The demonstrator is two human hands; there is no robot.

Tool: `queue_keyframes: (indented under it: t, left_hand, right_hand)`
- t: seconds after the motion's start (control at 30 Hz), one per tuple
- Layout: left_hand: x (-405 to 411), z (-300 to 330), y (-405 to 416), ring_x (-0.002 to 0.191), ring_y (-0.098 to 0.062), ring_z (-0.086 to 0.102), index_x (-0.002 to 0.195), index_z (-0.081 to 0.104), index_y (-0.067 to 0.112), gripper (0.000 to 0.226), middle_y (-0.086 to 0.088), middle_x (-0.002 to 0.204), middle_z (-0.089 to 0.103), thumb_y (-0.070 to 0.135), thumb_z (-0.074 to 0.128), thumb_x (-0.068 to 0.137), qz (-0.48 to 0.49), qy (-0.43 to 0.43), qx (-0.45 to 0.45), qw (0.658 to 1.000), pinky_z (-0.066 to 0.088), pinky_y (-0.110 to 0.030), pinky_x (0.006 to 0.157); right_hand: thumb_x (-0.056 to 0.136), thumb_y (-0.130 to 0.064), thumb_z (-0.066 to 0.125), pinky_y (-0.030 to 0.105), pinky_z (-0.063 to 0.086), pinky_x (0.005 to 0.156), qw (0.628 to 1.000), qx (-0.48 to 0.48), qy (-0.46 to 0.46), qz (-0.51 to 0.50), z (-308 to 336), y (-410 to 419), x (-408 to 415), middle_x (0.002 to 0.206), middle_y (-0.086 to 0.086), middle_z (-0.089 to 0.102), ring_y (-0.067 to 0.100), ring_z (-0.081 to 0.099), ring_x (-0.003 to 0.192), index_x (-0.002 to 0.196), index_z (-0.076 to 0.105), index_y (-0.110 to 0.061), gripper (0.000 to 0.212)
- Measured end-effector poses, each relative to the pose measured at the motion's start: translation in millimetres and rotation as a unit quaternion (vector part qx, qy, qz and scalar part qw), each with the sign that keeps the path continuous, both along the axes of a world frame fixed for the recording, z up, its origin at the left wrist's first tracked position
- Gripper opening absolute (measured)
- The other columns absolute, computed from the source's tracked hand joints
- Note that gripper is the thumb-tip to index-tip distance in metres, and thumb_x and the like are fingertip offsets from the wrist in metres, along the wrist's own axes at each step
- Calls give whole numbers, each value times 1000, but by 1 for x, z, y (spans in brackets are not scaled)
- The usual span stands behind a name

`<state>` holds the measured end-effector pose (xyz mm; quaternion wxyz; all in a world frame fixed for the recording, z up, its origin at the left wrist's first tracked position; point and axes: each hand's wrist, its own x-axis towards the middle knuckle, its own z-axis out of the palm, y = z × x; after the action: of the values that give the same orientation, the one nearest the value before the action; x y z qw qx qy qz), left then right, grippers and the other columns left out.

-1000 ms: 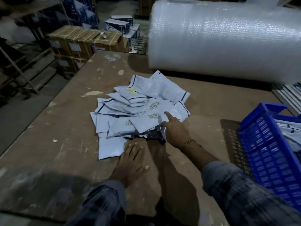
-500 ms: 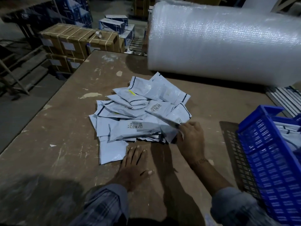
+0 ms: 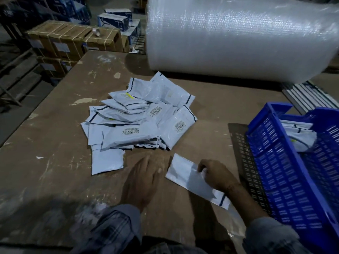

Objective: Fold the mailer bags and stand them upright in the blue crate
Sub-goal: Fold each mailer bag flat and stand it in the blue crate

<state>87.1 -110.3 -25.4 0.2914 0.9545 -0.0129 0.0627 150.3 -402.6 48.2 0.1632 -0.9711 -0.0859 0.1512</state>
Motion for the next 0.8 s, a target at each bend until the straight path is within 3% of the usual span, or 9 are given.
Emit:
queue_keyframes:
  t: [0.1, 0.17, 0.23, 0.3, 0.37, 0.43, 0.6, 0.7, 0.8]
  left_hand:
    - [1, 2, -33, 159, -20, 23, 168, 13, 33, 67, 1, 175, 19, 64, 16, 108, -68, 14, 35, 997, 28, -44, 128]
    - [8, 3, -54, 161, -20, 18, 166, 1, 37, 67, 3, 177, 9, 64, 17, 107, -111, 22, 69, 991, 28, -41, 127]
    - [17, 6, -70, 159, -24, 24, 168, 13, 26, 69, -5, 176, 14, 58, 23, 107, -145, 21, 134, 980, 38, -42, 121]
    - [28, 6, -82, 152, -29, 40, 162, 37, 16, 69, -13, 170, 32, 55, 30, 106, -155, 38, 186, 969, 47, -42, 112]
    - [38, -3, -93, 149, -33, 45, 157, 46, 9, 69, -18, 164, 41, 53, 29, 106, -175, 41, 233, 956, 45, -45, 114]
    - [44, -14, -100, 151, -36, 41, 157, 44, 4, 70, -21, 165, 39, 50, 23, 109, -205, 46, 251, 945, 39, -49, 122]
    - [47, -24, -104, 158, -32, 29, 164, 30, 5, 71, -16, 171, 29, 51, 21, 110, -205, 73, 218, 951, 34, -50, 124]
    - [42, -25, -107, 162, -29, 16, 168, 18, 11, 69, -12, 175, 16, 49, 16, 110, -183, 69, 217, 956, 24, -48, 129]
    - [40, -26, -107, 162, -27, 13, 169, 13, 13, 66, -10, 176, 12, 46, 15, 111, -174, 62, 218, 958, 24, -49, 128]
  right_hand:
    - [71, -6, 67, 38, 50, 85, 994, -35, -96, 24, -28, -6, -11, 108, 0, 70, 29, 65, 101, 107, 75, -31, 44]
    - [70, -19, 75, 42, 46, 93, 991, -54, -119, -3, -41, -3, -26, 124, 4, 66, 30, 62, 112, 119, 71, -30, 50]
    - [83, -40, 61, 47, 42, 105, 990, -40, -132, -24, -55, 2, -48, 145, 10, 55, 34, 52, 130, 136, 61, -22, 56]
    - [97, -48, 42, 50, 30, 119, 991, -37, -124, -32, -72, 2, -69, 165, 14, 31, 37, 30, 150, 156, 40, -20, 65]
    - [104, -50, 35, 51, 16, 127, 990, -38, -129, -31, -88, -4, -81, 173, 11, 10, 33, 6, 159, 165, 18, -26, 67]
    - [105, -48, 35, 51, 11, 128, 990, -24, -139, -16, -95, -11, -82, 174, 8, 4, 31, -2, 160, 166, 12, -31, 67]
    - [105, -43, 35, 54, 12, 128, 990, -6, -130, 53, -97, -29, -69, 174, 3, -1, 27, -7, 160, 166, 11, -29, 67]
    - [106, -42, 34, 50, 13, 128, 992, 15, -122, 35, -92, -29, -60, 174, 4, 4, 24, -3, 160, 166, 12, -21, 67]
    - [107, -42, 35, 50, 14, 128, 991, 3, -137, 15, -92, -18, -54, 173, 7, 12, 28, 6, 160, 164, 20, -16, 65]
